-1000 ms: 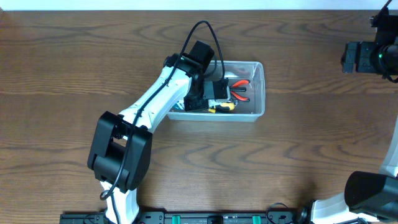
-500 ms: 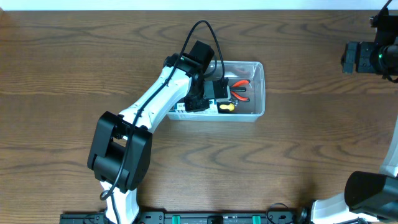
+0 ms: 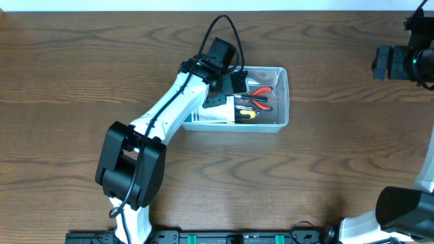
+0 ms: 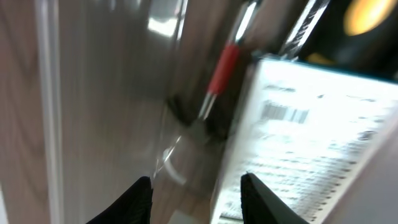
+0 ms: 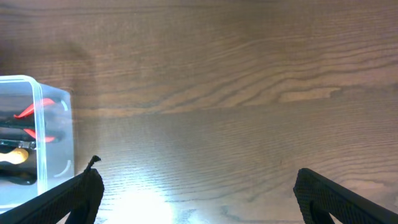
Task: Pack container
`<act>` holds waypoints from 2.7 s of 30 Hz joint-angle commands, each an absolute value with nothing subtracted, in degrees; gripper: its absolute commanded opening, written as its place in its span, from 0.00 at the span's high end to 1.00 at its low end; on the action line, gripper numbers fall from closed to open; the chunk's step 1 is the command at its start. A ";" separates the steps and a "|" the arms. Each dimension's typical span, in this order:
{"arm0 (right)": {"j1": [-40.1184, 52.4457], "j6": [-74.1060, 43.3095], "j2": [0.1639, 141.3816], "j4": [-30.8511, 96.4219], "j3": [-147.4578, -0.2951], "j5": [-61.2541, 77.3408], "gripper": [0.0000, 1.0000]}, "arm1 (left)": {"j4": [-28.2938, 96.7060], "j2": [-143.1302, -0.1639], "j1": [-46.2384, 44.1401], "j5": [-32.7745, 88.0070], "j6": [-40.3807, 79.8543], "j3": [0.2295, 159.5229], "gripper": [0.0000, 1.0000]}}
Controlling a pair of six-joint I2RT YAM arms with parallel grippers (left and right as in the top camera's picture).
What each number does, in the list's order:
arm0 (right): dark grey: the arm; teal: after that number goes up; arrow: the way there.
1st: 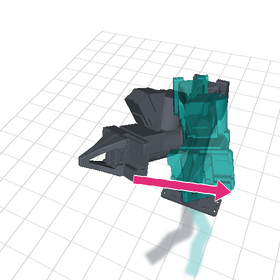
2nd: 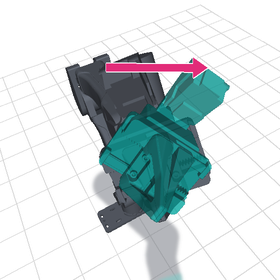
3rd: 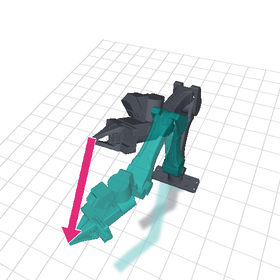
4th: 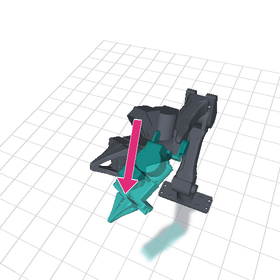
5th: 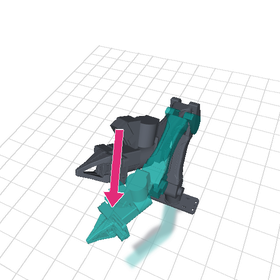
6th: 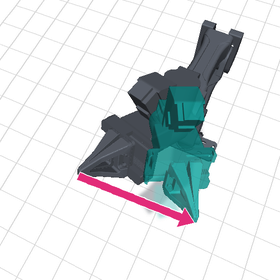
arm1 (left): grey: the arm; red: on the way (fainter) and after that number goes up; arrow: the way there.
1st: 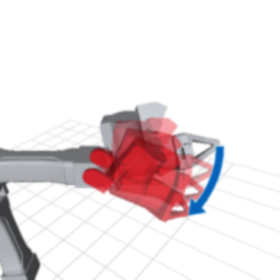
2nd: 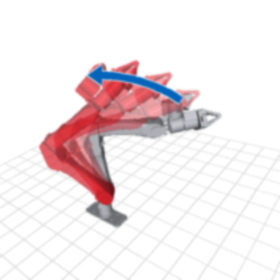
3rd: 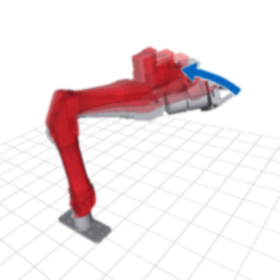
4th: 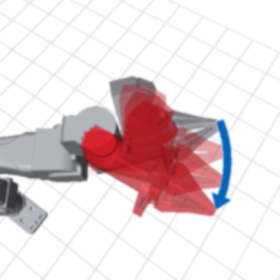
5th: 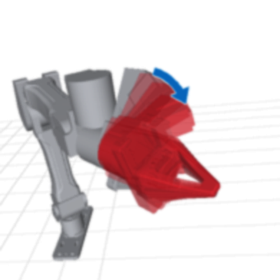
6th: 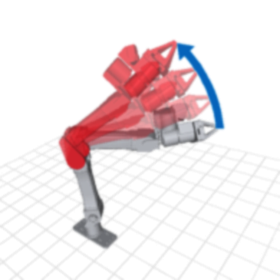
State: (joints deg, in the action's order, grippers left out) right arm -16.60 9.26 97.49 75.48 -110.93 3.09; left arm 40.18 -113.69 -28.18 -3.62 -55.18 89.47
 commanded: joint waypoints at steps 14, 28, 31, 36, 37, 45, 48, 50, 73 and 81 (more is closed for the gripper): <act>-9.32 8.78 97.51 75.11 -110.80 1.32 0.01 | 44.03 -94.72 -25.93 -7.79 -35.86 89.12 0.10; 2.79 1.50 99.55 59.99 -110.69 3.20 0.01 | 46.96 -82.54 -1.13 -7.75 -1.34 89.10 0.02; 1.30 -3.03 99.24 62.61 -109.71 0.60 0.01 | 48.62 -82.21 0.38 -7.73 -0.67 88.42 0.02; -1.58 -5.80 96.49 65.25 -102.21 0.38 0.01 | 47.03 -77.14 0.14 -6.44 -0.08 80.97 0.02; -1.98 -6.04 95.07 64.71 -99.20 0.34 0.01 | 46.02 -75.09 0.14 -6.44 -0.08 78.28 0.02; -1.50 -6.81 72.55 54.63 -69.91 -2.85 0.01 | 37.15 -49.63 -2.33 -6.46 -0.38 55.68 0.02; 0.80 -6.83 62.26 54.43 -63.44 -4.89 0.01 | 37.36 -39.20 -4.34 -6.48 -0.78 49.15 0.02; 2.83 -6.83 55.35 54.65 -59.59 -7.57 0.01 | 37.45 -33.06 -5.39 -6.48 -0.78 45.67 0.02; 6.09 -6.63 37.01 63.53 -47.13 -10.94 0.01 | 44.95 -18.70 -6.31 -6.50 -0.78 41.15 0.02; 6.09 -6.61 37.01 63.53 -47.13 -10.92 0.01 | 44.95 -18.70 -6.31 -6.48 -0.78 41.15 0.02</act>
